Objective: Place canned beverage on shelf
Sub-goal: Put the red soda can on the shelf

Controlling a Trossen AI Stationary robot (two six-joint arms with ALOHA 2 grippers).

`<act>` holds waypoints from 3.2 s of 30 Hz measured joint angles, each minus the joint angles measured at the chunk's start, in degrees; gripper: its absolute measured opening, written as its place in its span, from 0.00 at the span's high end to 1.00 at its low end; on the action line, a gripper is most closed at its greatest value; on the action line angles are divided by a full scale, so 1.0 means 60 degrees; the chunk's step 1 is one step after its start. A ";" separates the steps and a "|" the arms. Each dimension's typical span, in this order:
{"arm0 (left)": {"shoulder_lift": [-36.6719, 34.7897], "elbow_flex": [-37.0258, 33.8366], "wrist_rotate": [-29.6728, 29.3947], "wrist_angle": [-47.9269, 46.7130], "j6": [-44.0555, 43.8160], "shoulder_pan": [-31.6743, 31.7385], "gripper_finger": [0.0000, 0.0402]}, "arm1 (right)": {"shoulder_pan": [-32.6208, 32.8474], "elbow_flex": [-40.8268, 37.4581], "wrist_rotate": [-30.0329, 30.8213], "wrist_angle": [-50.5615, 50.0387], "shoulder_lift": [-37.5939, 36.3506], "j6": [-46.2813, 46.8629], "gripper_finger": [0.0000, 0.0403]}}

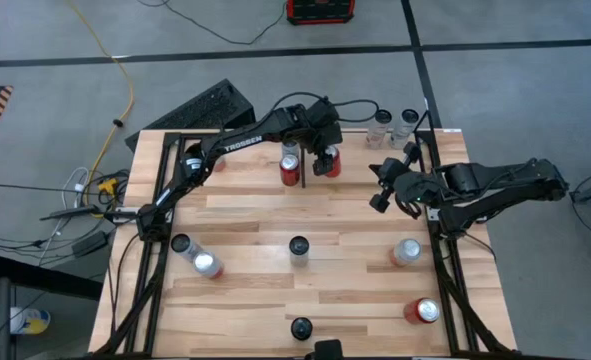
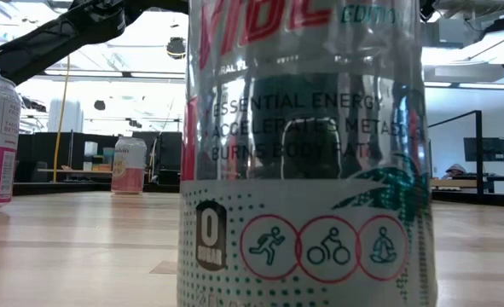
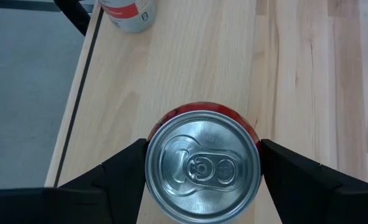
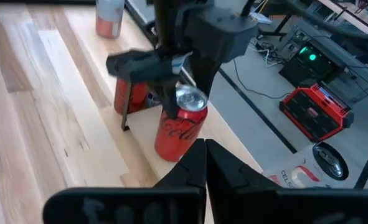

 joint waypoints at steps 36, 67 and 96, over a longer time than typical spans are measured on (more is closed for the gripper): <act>-0.0976 0.0001 -0.0740 -0.0166 0.0130 0.0011 0.19 | 0.0000 -0.0002 0.0002 -0.0081 -0.0010 0.0076 0.94; -1.6178 -1.6665 -0.3685 0.8963 -0.3113 -0.3038 0.19 | -0.1630 -0.0006 -0.0401 0.2704 0.1458 -0.3890 0.94; -2.1614 -2.2398 -0.2206 0.9729 -0.3302 -0.2947 0.19 | -0.3329 -0.0002 -0.3243 0.5492 0.3527 -0.2259 0.93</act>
